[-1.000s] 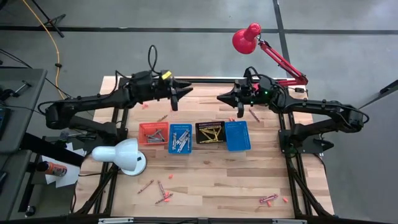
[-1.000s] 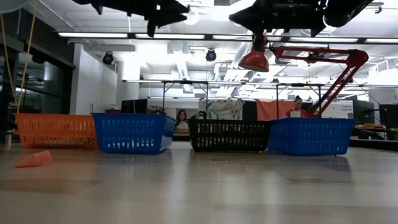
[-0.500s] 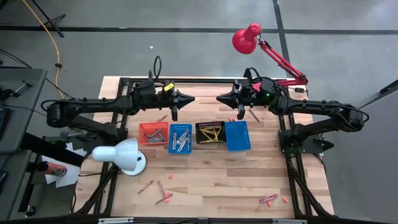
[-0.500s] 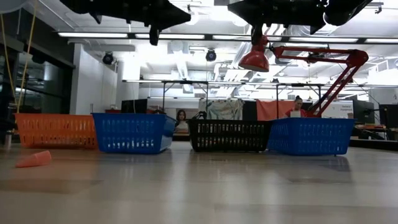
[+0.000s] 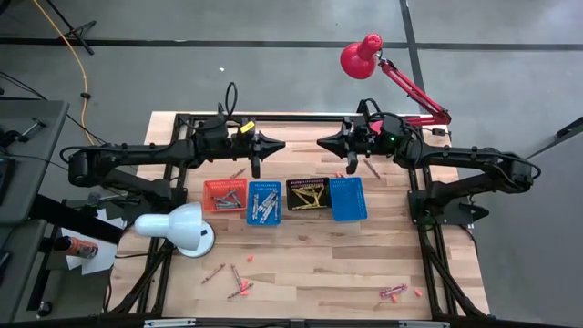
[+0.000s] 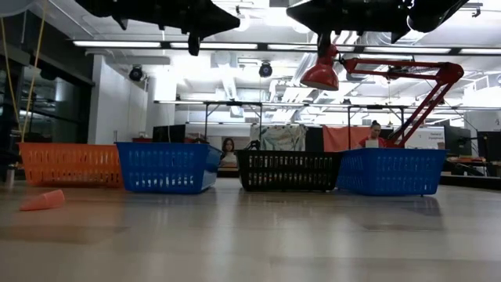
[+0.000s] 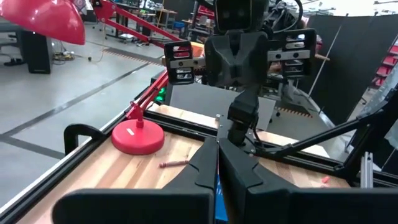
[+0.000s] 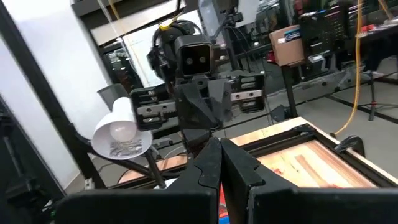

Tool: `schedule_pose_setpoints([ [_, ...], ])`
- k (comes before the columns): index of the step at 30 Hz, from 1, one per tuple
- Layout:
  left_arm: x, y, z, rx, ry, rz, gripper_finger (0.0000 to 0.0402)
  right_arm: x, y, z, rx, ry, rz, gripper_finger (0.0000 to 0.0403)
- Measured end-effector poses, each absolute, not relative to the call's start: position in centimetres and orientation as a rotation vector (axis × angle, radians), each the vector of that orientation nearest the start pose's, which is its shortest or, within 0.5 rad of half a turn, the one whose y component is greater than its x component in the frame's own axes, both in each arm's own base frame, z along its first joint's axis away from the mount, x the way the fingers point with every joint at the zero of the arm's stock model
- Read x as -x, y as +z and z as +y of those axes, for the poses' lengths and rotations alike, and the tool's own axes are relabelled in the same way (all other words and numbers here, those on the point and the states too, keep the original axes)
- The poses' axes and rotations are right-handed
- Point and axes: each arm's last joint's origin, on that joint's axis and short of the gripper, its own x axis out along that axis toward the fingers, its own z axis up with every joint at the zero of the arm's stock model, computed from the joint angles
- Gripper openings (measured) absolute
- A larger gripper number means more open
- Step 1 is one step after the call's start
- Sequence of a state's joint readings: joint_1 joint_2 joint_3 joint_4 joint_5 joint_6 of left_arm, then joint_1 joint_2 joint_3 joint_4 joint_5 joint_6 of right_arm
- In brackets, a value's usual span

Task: Sort crayons
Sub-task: Put the pink crayon into the right blue bin

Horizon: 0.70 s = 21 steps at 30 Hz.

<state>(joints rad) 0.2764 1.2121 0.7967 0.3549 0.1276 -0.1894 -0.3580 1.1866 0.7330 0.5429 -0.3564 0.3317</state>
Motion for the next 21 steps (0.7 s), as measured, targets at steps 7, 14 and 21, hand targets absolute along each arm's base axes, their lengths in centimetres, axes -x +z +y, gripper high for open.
schedule_pose_setpoints([
  [7,-26.3,30.1,7.1,0.219,0.154,0.044,0.0001,-24.8,28.3,-8.5,-0.446,-0.120,0.096,0.0000],
  [14,-26.3,30.1,7.1,0.219,0.154,0.044,0.0001,-22.6,23.3,-8.5,-0.561,-0.495,0.601,0.0001],
  [21,-26.3,30.0,7.1,0.222,0.156,0.056,0.0003,-18.8,20.2,-9.6,-0.705,-0.783,0.909,0.0042],
])
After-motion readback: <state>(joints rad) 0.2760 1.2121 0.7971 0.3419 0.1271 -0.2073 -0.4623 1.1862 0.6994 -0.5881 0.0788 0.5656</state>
